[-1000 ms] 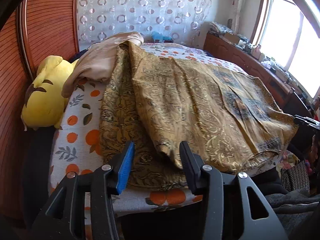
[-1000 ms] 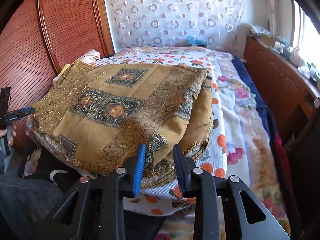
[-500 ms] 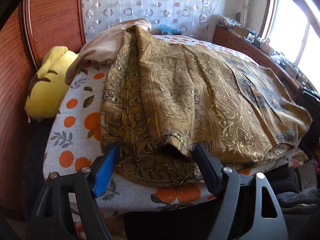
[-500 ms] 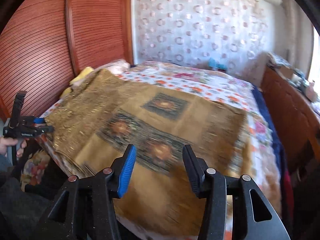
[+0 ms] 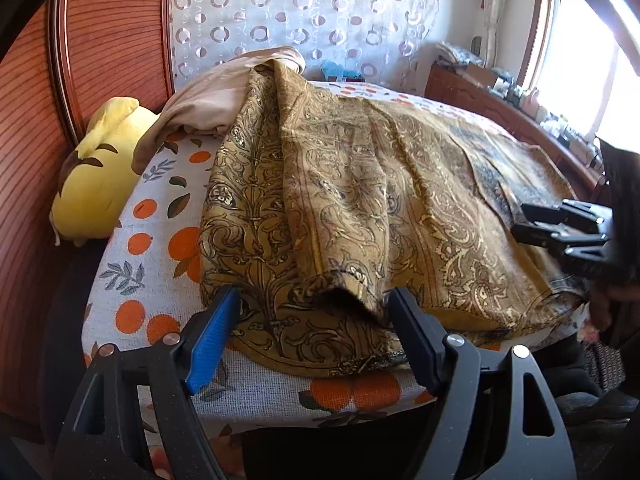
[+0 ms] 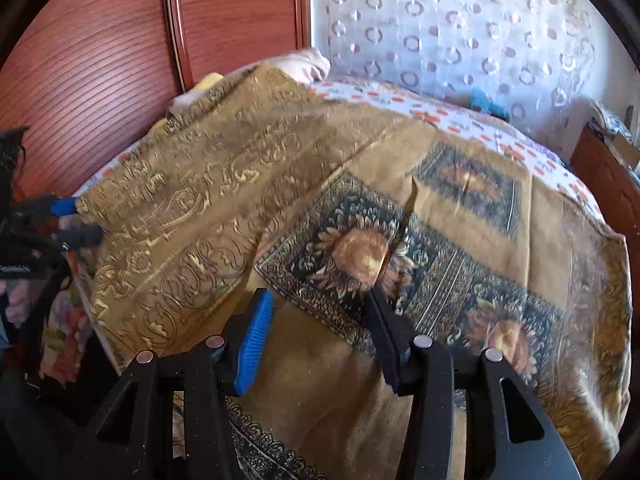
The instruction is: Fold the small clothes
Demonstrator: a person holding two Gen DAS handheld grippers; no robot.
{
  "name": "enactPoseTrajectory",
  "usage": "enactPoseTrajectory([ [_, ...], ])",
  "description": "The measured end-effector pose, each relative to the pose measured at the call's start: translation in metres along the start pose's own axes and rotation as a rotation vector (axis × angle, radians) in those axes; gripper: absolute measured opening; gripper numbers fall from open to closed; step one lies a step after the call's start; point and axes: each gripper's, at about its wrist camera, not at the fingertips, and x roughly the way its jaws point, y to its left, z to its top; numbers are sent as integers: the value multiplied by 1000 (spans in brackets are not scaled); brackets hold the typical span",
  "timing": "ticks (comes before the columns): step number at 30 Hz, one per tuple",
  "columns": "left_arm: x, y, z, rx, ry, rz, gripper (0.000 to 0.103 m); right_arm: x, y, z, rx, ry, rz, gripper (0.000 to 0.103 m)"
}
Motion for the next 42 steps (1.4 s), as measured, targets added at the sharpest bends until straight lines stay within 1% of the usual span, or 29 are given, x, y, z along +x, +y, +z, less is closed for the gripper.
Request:
enactPoseTrajectory([
  [4, -2, 3, 1, -16, -1, -22, 77, 6, 8, -5, 5, -44, -19, 56],
  [7, -4, 8, 3, -31, -3, -29, 75, 9, 12, -8, 11, -51, -49, 62],
  [9, -8, 12, 5, -43, -16, -22, 75, 11, 10, -9, 27, -56, -52, 66],
  [11, -11, 19, 9, -60, -29, -15, 75, 11, 11, -9, 28, -64, -57, 66],
  [14, -11, 27, 17, -83, -35, -25, 75, 7, 12, -12, 28, -69, -56, 67],
  [17, -3, 31, 26, -97, -20, -51, 75, -2, 6, -14, 27, -73, -51, 67],
  [19, 1, 30, 30, -99, -19, -46, 75, -4, 5, -16, 28, -74, -50, 67],
  [21, 4, 29, 32, -94, -16, -42, 75, -8, 4, -19, 28, -77, -50, 67],
  [23, 11, 31, 30, -114, 12, -45, 75, -9, 4, -19, 28, -77, -49, 67],
  [25, 9, 32, 27, -124, 4, -55, 75, -9, 4, -19, 27, -77, -48, 67],
  [29, -13, 34, 26, -163, -48, -168, 75, -10, 4, -20, 26, -79, -46, 67],
  [31, -25, 38, 29, -196, -88, -212, 75, -10, 4, -20, 26, -79, -46, 67],
  [32, -27, 40, 31, -206, -101, -222, 75, -10, 4, -20, 26, -79, -46, 67],
  [33, -28, 41, 33, -212, -109, -218, 75, -10, 5, -20, 26, -79, -47, 67],
  [34, -27, 42, 35, -214, -109, -196, 75, -10, 4, -20, 26, -79, -46, 67],
  [36, -15, 46, 39, -226, -73, -130, 75, -10, 4, -20, 25, -79, -46, 67],
  [40, 12, 49, 37, -252, 18, -58, 75, -10, 5, -20, 25, -80, -46, 67],
  [41, 16, 48, 36, -251, 26, -51, 75, -10, 5, -20, 25, -80, -46, 67],
  [42, 14, 46, 35, -238, 18, -41, 75, -9, 5, -20, 25, -79, -46, 67],
])
